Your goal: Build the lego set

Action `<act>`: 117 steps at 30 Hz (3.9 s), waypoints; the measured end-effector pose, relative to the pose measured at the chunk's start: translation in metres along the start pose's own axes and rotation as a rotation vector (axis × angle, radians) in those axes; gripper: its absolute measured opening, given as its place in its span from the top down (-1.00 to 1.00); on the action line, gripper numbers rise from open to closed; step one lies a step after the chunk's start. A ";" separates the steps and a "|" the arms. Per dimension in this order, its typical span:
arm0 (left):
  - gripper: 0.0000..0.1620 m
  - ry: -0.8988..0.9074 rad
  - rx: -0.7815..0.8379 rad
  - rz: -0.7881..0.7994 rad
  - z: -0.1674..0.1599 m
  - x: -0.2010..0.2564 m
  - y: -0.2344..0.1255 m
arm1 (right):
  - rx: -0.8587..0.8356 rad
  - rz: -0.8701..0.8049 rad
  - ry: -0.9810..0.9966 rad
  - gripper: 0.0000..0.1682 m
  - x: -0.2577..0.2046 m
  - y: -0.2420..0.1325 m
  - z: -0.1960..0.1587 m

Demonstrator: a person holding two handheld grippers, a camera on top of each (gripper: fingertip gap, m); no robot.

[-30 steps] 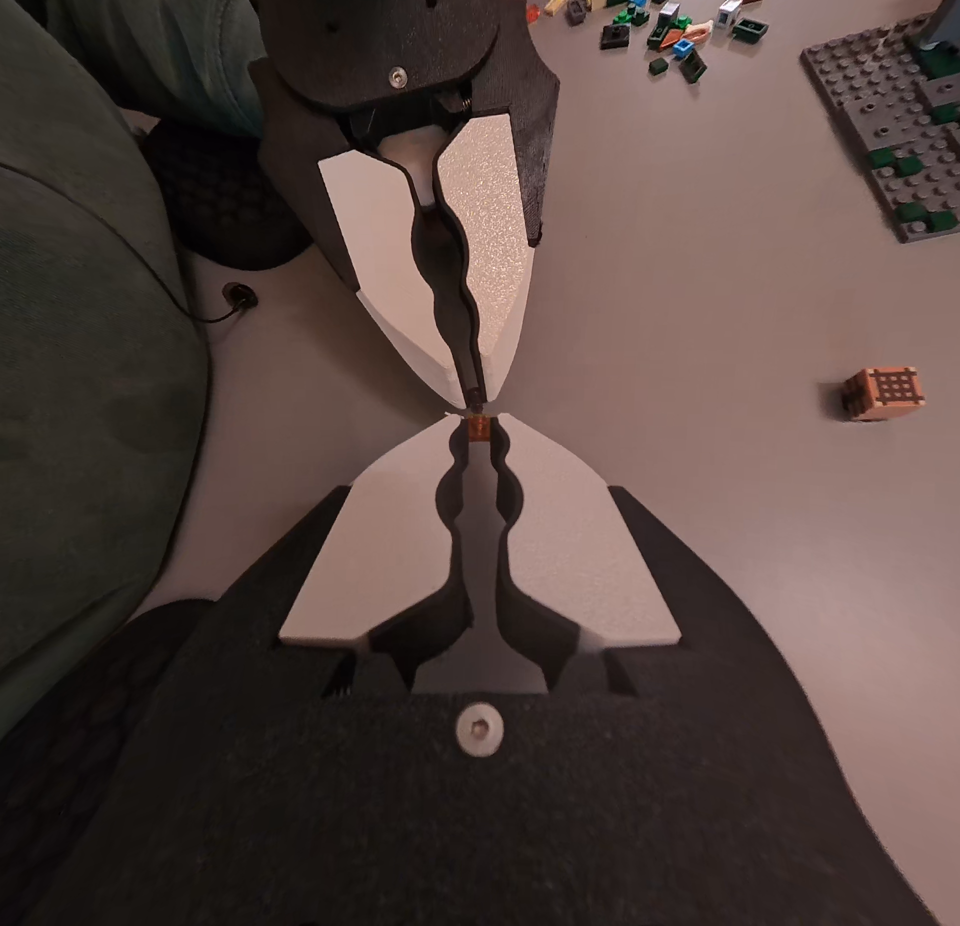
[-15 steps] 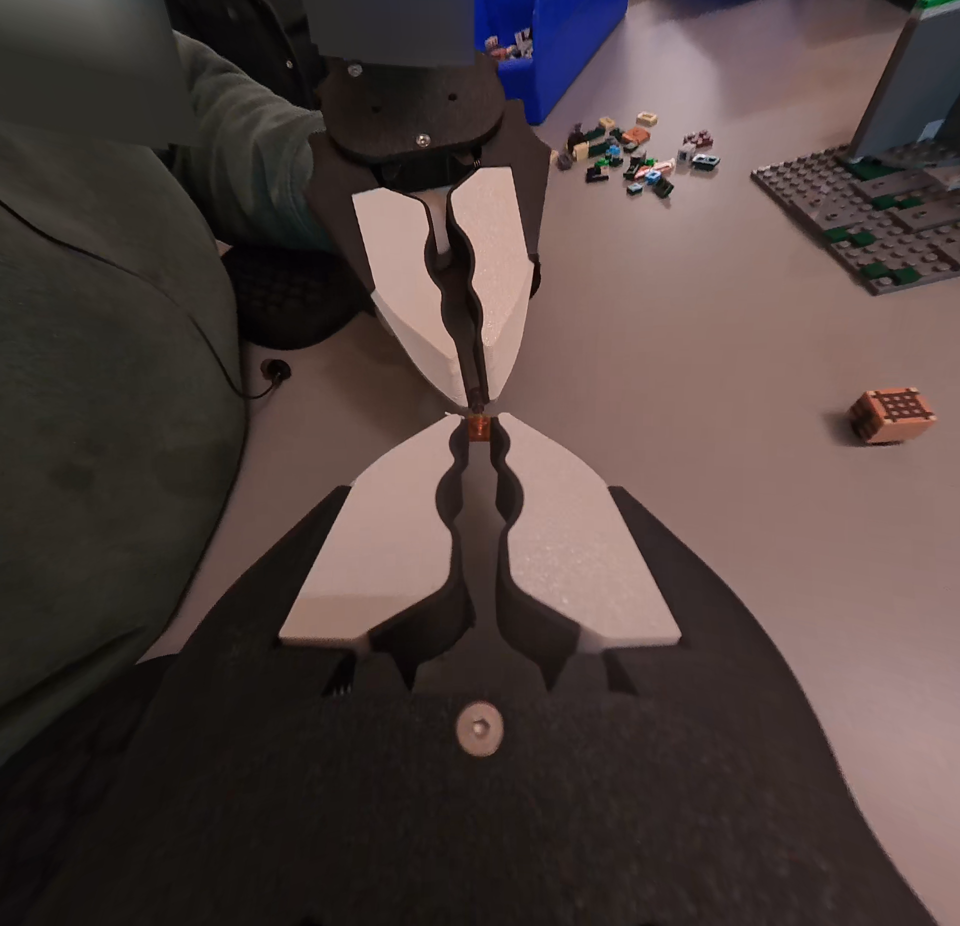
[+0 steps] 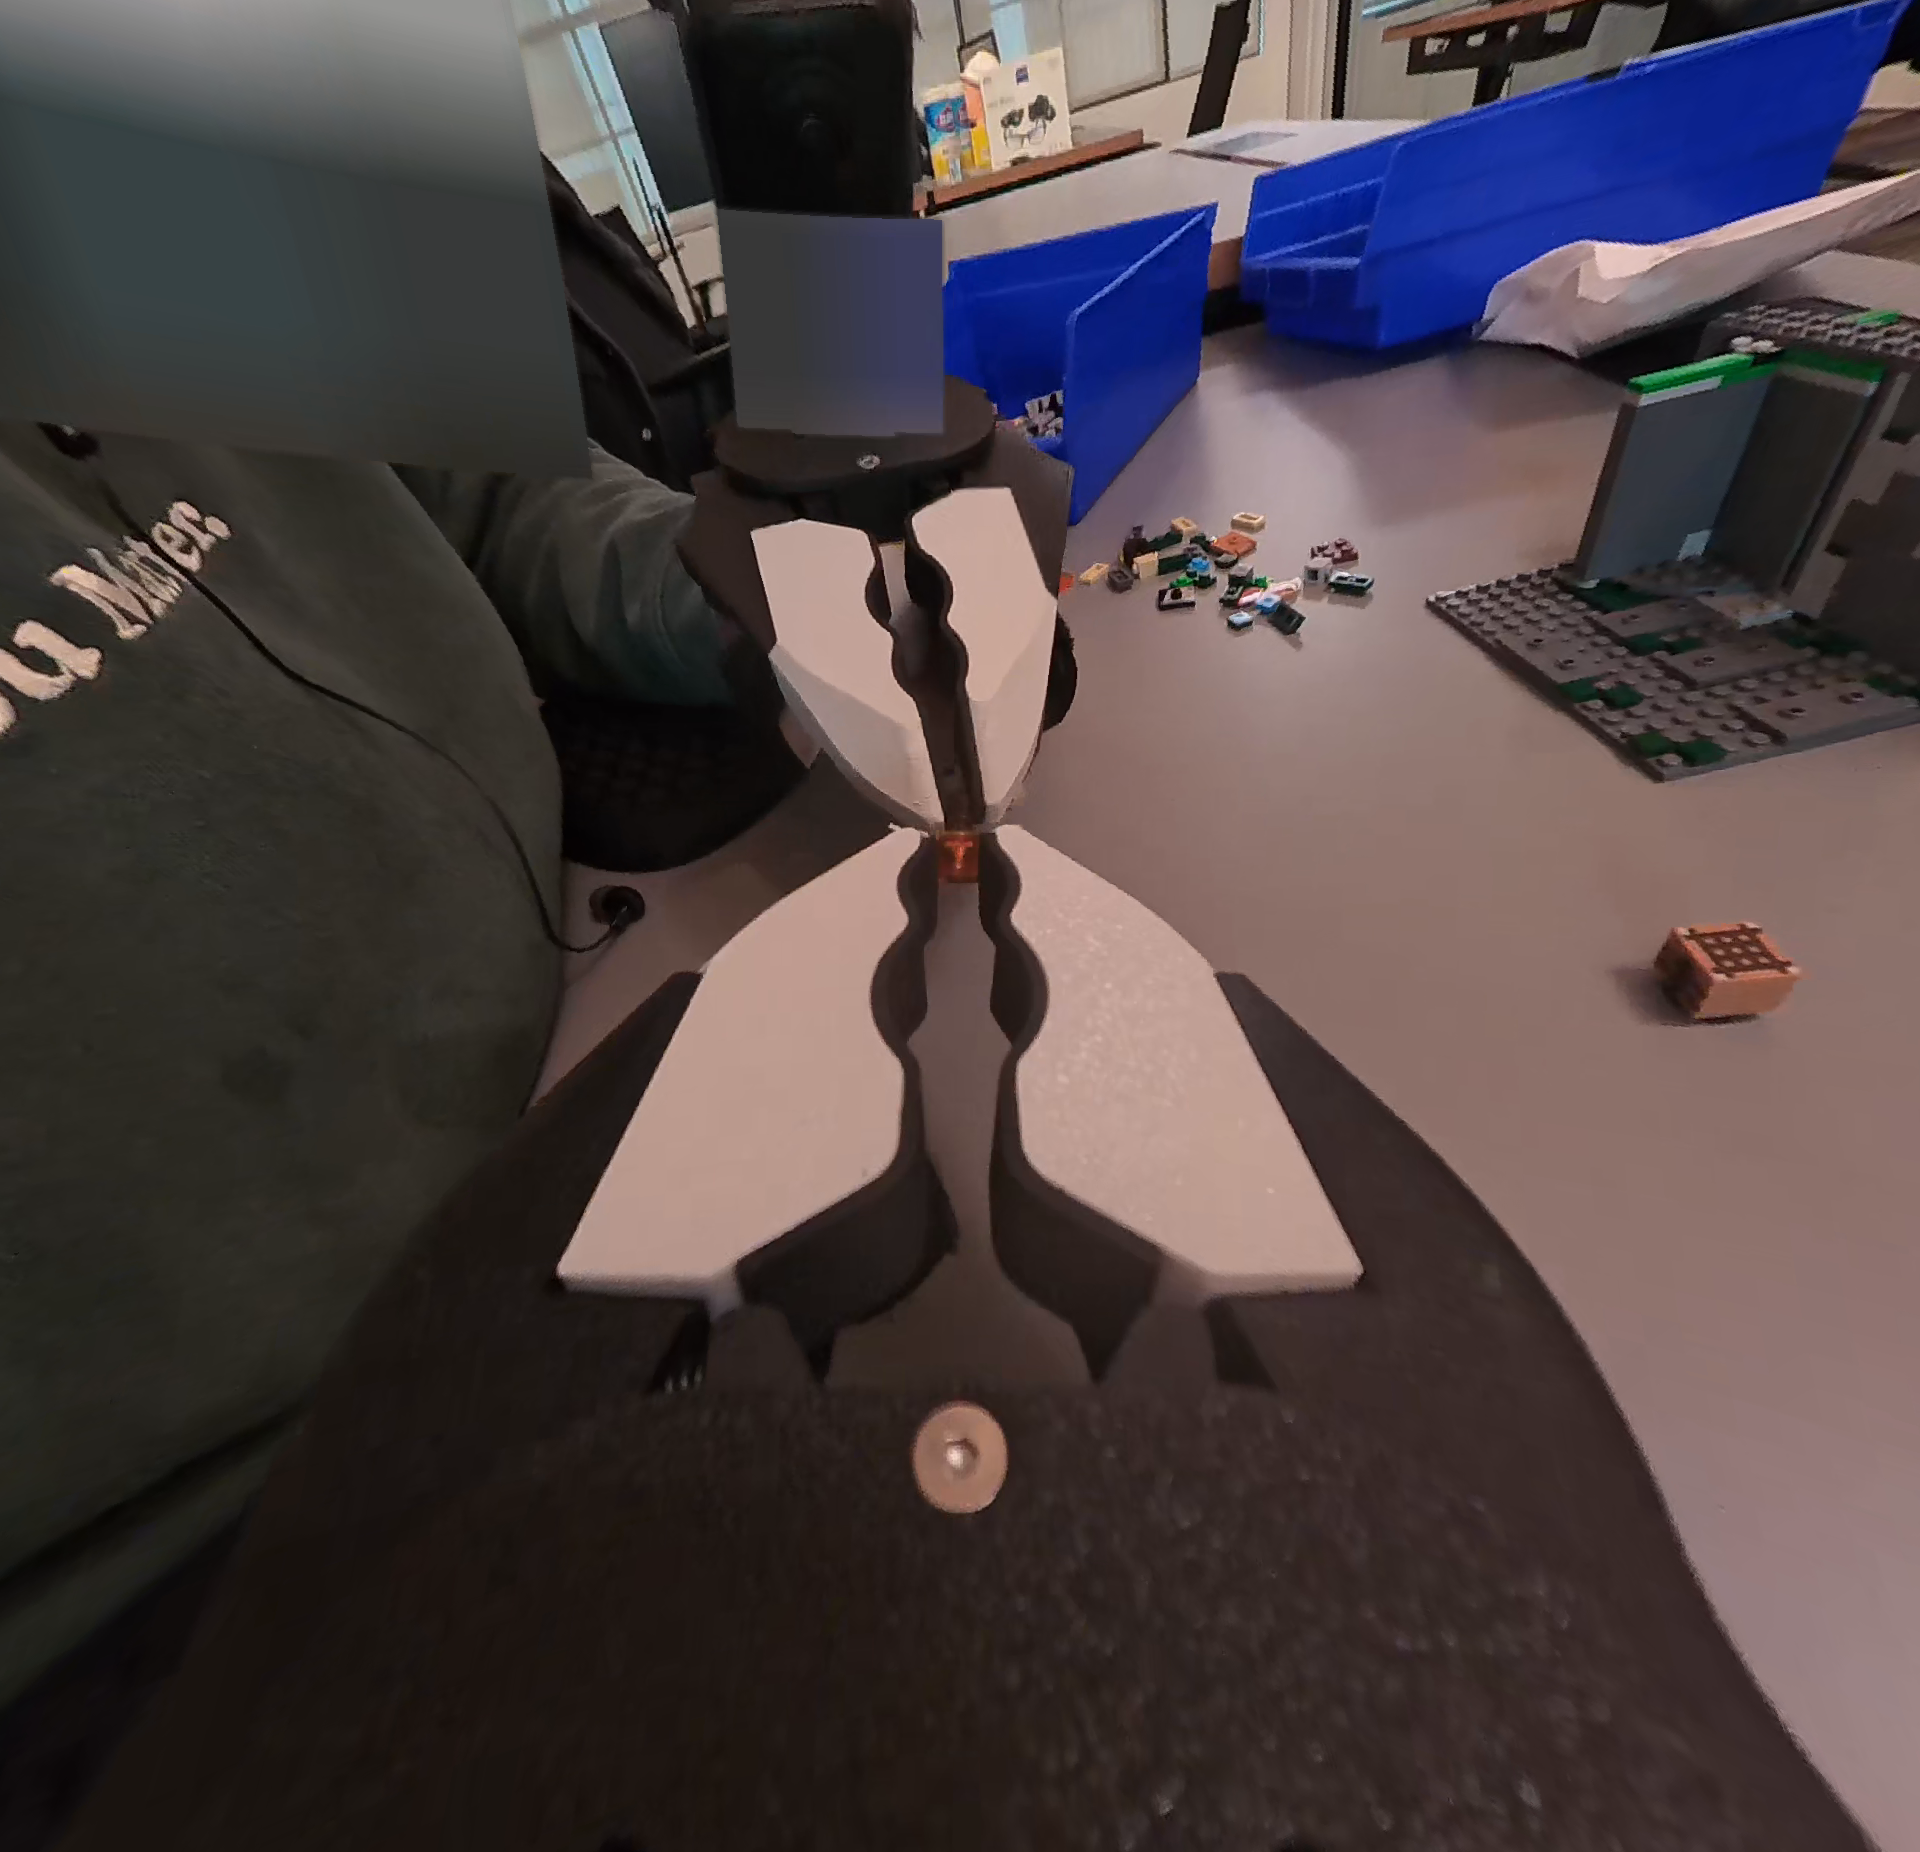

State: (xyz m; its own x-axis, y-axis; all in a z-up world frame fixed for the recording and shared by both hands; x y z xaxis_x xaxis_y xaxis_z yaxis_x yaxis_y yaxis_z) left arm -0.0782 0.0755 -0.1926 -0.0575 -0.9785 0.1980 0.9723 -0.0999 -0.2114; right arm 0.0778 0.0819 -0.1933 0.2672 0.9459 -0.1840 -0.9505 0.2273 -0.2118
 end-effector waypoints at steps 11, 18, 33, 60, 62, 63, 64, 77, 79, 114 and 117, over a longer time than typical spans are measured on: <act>0.93 0.005 0.173 0.013 0.022 0.006 -0.008 | 0.263 0.000 0.167 0.92 -0.005 -0.003 0.013; 0.94 0.008 0.207 0.027 0.026 0.007 -0.010 | 0.327 0.007 0.238 0.91 -0.007 -0.002 0.017; 0.93 0.042 0.164 0.029 0.024 0.010 -0.010 | 0.255 0.009 0.231 0.91 -0.009 0.000 0.009; 0.93 0.118 0.184 0.023 0.028 0.011 -0.012 | 0.236 0.003 0.119 0.91 -0.014 -0.002 0.026; 0.93 0.111 0.188 0.024 0.027 0.011 -0.012 | 0.218 -0.012 0.088 0.91 -0.014 -0.003 0.029; 0.93 0.104 0.195 0.023 0.027 0.011 -0.012 | 0.212 -0.015 0.080 0.91 -0.015 -0.003 0.031; 0.93 0.099 0.201 0.023 0.027 0.011 -0.011 | 0.207 -0.017 0.073 0.91 -0.015 -0.003 0.032; 0.93 0.050 0.337 0.014 0.032 0.013 -0.018 | 0.212 -0.132 0.019 0.79 -0.024 -0.003 0.044; 0.93 0.068 0.319 0.022 0.031 0.015 -0.017 | 0.210 -0.121 0.008 0.91 -0.026 -0.001 0.047; 0.93 0.114 -0.320 0.658 -0.027 -0.064 -0.106 | -0.811 0.017 -0.442 0.90 0.125 0.139 0.031; 0.93 0.102 -0.321 0.652 -0.029 -0.065 -0.106 | -0.814 0.020 -0.444 0.87 0.125 0.140 0.028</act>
State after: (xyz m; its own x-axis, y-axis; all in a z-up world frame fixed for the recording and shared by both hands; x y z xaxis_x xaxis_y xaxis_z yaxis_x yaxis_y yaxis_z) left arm -0.1836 0.1449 -0.2109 0.4740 -0.8677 -0.1500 0.7031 0.4755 -0.5287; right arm -0.0259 0.2385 -0.2186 0.0073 0.9881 0.1538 -0.5049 0.1364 -0.8523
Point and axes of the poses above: each gripper's, where its closed fingertips meet, y out along the fingers, z out of its top, x = y × z across the jaws, the point moved 8 cm from there along -y, back along the fingers, and after that the axes turned 12 degrees about -z, right-handed, at the moved point
